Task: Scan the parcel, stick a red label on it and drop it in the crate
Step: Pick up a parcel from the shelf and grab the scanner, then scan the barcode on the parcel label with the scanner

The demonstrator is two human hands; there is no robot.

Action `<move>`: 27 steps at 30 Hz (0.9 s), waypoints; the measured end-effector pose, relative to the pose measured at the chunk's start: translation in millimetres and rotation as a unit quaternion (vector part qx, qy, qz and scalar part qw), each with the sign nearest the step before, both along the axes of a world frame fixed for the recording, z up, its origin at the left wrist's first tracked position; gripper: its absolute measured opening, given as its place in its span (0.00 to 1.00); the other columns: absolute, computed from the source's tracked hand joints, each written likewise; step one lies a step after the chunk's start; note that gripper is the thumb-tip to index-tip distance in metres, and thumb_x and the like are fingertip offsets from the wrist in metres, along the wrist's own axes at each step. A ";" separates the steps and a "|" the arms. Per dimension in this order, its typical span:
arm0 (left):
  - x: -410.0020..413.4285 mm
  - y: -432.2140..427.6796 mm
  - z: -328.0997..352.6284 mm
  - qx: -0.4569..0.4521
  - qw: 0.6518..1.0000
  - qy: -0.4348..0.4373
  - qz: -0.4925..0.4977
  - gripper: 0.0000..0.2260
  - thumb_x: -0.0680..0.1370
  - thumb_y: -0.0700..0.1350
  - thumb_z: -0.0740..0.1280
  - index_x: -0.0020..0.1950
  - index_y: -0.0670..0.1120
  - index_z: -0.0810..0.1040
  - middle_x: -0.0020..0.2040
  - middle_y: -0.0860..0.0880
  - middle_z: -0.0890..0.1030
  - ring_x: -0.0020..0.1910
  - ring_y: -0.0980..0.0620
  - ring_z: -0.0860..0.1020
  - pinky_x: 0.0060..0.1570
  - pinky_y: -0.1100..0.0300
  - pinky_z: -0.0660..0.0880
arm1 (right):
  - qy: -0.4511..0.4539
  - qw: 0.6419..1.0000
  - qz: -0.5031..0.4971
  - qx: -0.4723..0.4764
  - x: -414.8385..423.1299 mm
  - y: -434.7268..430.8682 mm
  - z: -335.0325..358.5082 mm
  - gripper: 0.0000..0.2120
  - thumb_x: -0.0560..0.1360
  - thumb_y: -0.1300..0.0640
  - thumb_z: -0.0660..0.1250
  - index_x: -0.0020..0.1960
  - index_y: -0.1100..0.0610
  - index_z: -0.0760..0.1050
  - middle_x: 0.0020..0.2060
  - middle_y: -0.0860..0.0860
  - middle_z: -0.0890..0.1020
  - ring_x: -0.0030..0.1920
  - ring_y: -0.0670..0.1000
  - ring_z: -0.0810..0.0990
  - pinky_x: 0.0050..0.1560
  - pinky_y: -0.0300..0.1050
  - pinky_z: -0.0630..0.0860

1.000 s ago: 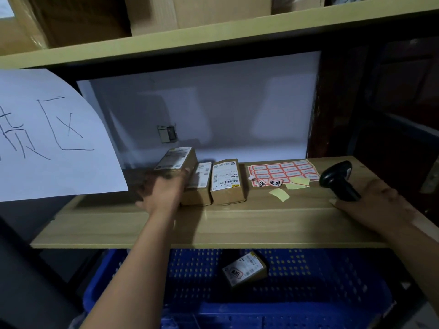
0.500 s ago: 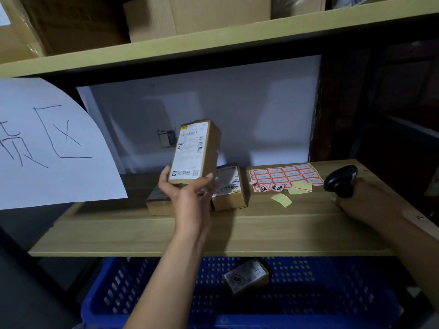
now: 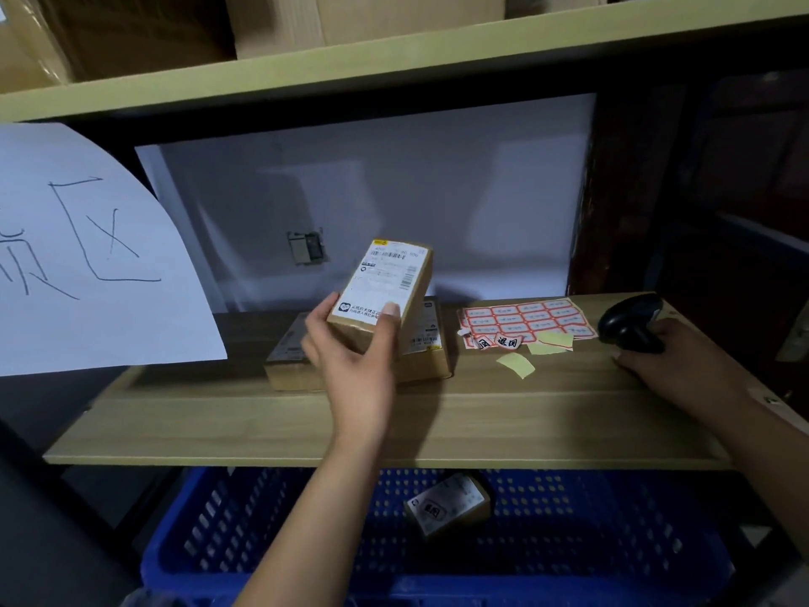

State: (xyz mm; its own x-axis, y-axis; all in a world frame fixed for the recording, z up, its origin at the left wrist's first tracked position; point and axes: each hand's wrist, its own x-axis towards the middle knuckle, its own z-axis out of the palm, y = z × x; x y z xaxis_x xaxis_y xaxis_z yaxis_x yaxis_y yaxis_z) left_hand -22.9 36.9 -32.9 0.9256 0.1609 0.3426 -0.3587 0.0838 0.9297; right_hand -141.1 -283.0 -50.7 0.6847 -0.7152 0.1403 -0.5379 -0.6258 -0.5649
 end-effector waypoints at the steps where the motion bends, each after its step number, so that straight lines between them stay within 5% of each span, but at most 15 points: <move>1: 0.5 1.6 -2.1 0.024 0.999 -0.020 0.013 0.26 0.77 0.54 0.77 0.72 0.61 0.71 0.67 0.54 0.68 0.68 0.63 0.74 0.76 0.54 0.72 | -0.005 1.000 0.003 0.007 0.0 1.9 1.3 0.18 0.73 0.44 0.71 0.59 0.51 0.81 0.52 0.58 0.86 0.52 0.62 0.82 0.51 0.52 0.77; 6: -0.1 6.7 -1.6 0.021 0.999 -0.021 0.012 0.17 0.79 0.50 0.76 0.66 0.62 0.79 0.67 0.54 0.66 0.73 0.53 0.72 0.79 0.48 0.72 | -0.046 0.998 0.003 0.037 -6.7 23.7 16.3 0.20 0.71 0.43 0.73 0.60 0.51 0.81 0.49 0.51 0.84 0.55 0.62 0.82 0.54 0.53 0.76; 9: -9.6 9.6 0.1 0.037 0.998 -0.048 -0.013 0.29 0.74 0.43 0.82 0.72 0.57 0.76 0.67 0.56 0.65 0.71 0.66 0.71 0.72 0.69 0.72 | -0.140 0.988 -0.015 0.062 -16.7 44.3 29.7 0.20 0.76 0.51 0.75 0.66 0.55 0.79 0.51 0.53 0.80 0.63 0.63 0.80 0.59 0.53 0.72; 12: -19.0 12.4 -9.1 0.066 0.992 -0.110 -0.001 0.30 0.72 0.35 0.82 0.72 0.47 0.78 0.67 0.50 0.67 0.64 0.75 0.72 0.59 0.80 0.73 | -0.240 0.964 0.031 0.106 -29.6 61.7 34.3 0.07 0.76 0.50 0.72 0.53 0.50 0.82 0.42 0.49 0.85 0.48 0.62 0.83 0.47 0.56 0.76; 16: -26.2 17.2 -28.0 0.124 0.974 -0.184 0.051 0.30 0.70 0.50 0.83 0.72 0.55 0.81 0.67 0.51 0.71 0.73 0.55 0.73 0.74 0.66 0.70 | -0.316 0.911 0.079 0.251 -44.1 83.0 40.0 0.12 0.77 0.47 0.71 0.45 0.55 0.78 0.37 0.71 0.77 0.32 0.58 0.74 0.31 0.45 0.68; 21: -29.2 12.0 -36.3 0.170 0.943 -0.282 0.059 0.28 0.73 0.50 0.80 0.72 0.46 0.81 0.72 0.41 0.71 0.76 0.48 0.73 0.76 0.64 0.70 | -0.319 0.880 0.140 0.322 -56.6 115.3 69.6 0.15 0.78 0.49 0.72 0.42 0.60 0.76 0.33 0.58 0.75 0.31 0.57 0.71 0.32 0.48 0.66; 27: -21.3 5.1 -48.8 0.219 0.898 -0.367 0.108 0.19 0.77 0.48 0.79 0.67 0.45 0.84 0.71 0.39 0.74 0.74 0.41 0.76 0.69 0.38 0.80 | -0.304 0.853 0.198 0.376 -74.4 154.2 94.9 0.28 0.66 0.41 0.74 0.51 0.64 0.76 0.28 0.52 0.74 0.25 0.50 0.70 0.22 0.43 0.69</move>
